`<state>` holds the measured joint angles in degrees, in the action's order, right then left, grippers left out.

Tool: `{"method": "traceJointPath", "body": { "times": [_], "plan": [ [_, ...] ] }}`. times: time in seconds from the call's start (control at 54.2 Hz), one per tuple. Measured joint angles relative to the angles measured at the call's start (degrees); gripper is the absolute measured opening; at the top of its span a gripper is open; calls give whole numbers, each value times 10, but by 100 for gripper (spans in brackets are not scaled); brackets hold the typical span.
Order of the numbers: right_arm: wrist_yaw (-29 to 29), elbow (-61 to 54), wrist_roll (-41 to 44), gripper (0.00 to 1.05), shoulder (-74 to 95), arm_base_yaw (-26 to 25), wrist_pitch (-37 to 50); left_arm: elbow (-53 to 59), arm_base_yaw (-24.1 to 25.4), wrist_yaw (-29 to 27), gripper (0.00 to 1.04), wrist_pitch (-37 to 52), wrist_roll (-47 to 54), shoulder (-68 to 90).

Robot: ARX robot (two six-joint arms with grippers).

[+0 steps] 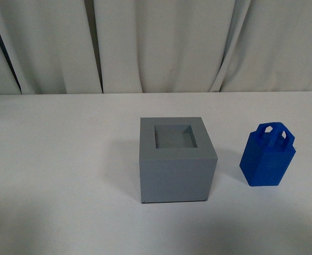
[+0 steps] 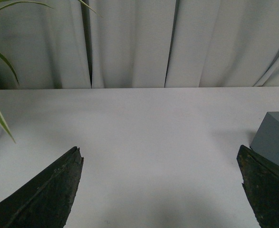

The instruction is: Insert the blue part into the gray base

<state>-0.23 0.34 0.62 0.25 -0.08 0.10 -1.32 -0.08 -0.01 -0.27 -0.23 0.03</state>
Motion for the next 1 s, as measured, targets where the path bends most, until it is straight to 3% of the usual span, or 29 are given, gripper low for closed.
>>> {"method": "traceJointPath", "body": {
  "times": [0.997],
  "plan": [
    [0, 0, 0, 97, 0, 0, 0, 0, 0, 0, 99, 0, 0, 0]
  ]
}}
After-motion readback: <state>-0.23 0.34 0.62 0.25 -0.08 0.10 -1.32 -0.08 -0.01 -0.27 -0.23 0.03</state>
